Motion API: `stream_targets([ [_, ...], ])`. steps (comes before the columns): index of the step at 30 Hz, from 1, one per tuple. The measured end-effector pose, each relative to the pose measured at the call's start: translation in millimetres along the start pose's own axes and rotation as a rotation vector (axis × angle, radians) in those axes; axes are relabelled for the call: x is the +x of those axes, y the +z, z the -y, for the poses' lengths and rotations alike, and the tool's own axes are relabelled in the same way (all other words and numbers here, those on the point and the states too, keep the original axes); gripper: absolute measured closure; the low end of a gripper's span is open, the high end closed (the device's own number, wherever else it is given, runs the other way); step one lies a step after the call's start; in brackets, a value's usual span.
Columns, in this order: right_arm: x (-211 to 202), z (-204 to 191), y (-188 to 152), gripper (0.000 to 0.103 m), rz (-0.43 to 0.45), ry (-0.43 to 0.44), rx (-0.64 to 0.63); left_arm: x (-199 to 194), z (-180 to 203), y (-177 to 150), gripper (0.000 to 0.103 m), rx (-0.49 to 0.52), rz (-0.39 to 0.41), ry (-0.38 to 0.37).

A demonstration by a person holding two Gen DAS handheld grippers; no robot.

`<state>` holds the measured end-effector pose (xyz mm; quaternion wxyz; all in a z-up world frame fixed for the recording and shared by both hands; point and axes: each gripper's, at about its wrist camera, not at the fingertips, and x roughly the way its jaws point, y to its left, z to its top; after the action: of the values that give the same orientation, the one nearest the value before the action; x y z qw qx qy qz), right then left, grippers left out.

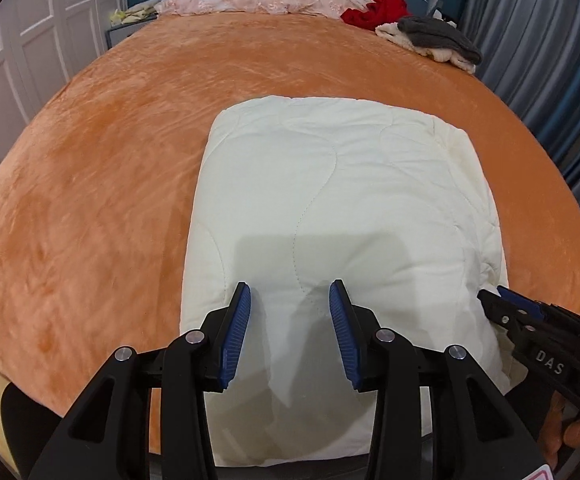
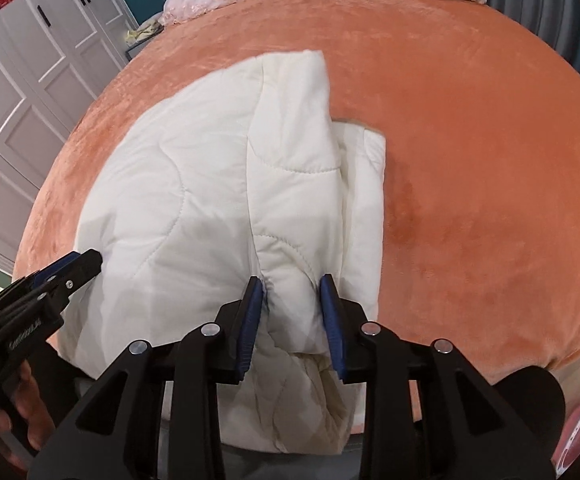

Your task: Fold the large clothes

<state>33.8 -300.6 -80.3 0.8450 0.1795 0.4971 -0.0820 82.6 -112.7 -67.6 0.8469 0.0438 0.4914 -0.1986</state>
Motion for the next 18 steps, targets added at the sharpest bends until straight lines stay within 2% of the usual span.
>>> stream_targets([
  [9, 8, 0, -4, 0.073, 0.003, -0.001, -0.001, 15, 9, -5, 0.064, 0.014, 0.01, 0.061],
  [18, 14, 0, -5, 0.072, 0.004, -0.01, -0.016, 22, 14, -5, 0.064, 0.019, 0.014, 0.09],
])
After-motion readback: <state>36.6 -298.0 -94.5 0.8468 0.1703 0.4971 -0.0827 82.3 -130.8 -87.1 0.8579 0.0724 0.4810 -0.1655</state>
